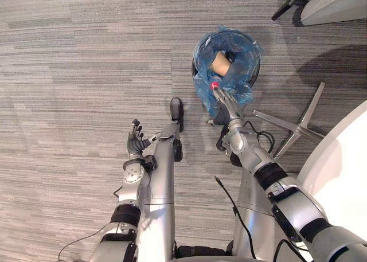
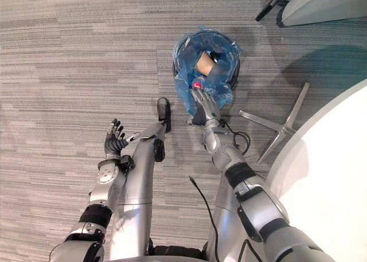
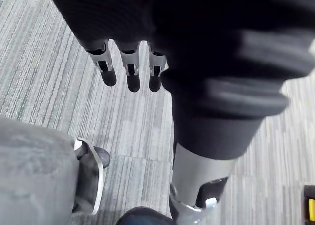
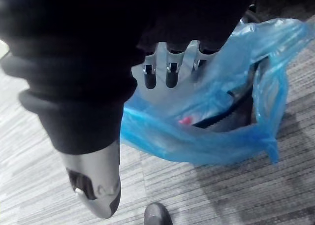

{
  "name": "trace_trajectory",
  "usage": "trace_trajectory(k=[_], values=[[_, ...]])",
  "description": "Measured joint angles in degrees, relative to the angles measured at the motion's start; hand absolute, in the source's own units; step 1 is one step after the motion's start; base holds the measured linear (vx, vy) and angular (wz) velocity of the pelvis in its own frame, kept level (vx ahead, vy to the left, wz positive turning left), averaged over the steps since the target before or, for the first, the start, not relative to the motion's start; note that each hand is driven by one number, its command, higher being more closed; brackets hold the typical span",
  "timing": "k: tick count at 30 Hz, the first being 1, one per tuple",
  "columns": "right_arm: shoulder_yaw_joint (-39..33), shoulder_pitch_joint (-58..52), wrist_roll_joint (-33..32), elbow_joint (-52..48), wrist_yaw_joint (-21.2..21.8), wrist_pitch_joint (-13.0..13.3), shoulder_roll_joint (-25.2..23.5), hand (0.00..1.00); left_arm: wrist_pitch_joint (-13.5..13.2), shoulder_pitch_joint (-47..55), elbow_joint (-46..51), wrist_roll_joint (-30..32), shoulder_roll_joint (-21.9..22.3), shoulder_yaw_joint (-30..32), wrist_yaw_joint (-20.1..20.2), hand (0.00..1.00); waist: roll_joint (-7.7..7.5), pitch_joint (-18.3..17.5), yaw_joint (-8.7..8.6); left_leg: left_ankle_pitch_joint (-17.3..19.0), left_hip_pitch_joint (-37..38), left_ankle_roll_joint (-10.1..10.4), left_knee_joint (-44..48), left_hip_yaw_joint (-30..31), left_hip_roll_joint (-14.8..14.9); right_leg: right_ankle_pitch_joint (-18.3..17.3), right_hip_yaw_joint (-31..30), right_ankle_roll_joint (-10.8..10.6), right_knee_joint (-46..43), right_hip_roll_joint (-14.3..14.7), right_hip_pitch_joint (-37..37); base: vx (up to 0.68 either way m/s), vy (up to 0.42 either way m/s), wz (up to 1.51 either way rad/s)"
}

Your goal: Gather rubbish on tea table into small bin, then transfer packed bag to large trash can.

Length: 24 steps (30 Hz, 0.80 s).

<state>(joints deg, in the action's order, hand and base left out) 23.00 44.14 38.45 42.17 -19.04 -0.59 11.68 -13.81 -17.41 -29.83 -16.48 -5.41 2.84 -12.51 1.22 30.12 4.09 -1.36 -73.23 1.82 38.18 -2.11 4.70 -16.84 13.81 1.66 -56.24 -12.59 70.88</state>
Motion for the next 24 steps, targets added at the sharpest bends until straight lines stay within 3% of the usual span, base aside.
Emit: trace_trajectory(k=[12, 19, 24], values=[[-0.2, 2.2, -6.4, 0.5, 0.3, 0.1, -0.1, 1.00, -0.1, -0.1, 1.1, -1.0, 0.2, 0.0, 0.1, 0.00, 0.03, 0.0, 0.27, -0.4, -1.5, 0.6, 0.5, 0.5, -0.1, -1.2, 0.6, 0.2, -1.9, -0.3, 1.5, -0.05, -0.011, 0.05], [-1.4, -0.1, -7.6, -8.1, 0.1, 0.2, 0.0, 1.00, 0.4, -0.1, 1.2, -0.9, 0.7, 0.0, 0.4, 0.00, 0.03, -0.1, 0.94, -0.5, -1.0, 0.4, 1.1, 0.6, 0.3, -1.2, 0.6, 0.3, -2.1, 0.5, 0.9, -0.06, 0.003, -0.04], [-3.1, -6.5, -11.2, -17.1, 0.0, 0.3, -0.2, 1.00, 2.0, 0.1, 1.2, -0.6, 1.1, -0.1, 1.2, 0.00, -0.24, -0.4, 1.01, -0.4, 3.6, 0.6, 0.6, 0.8, 0.7, -1.2, 0.9, 0.3, -1.2, 0.6, -3.9, -0.08, -0.001, -0.05]])
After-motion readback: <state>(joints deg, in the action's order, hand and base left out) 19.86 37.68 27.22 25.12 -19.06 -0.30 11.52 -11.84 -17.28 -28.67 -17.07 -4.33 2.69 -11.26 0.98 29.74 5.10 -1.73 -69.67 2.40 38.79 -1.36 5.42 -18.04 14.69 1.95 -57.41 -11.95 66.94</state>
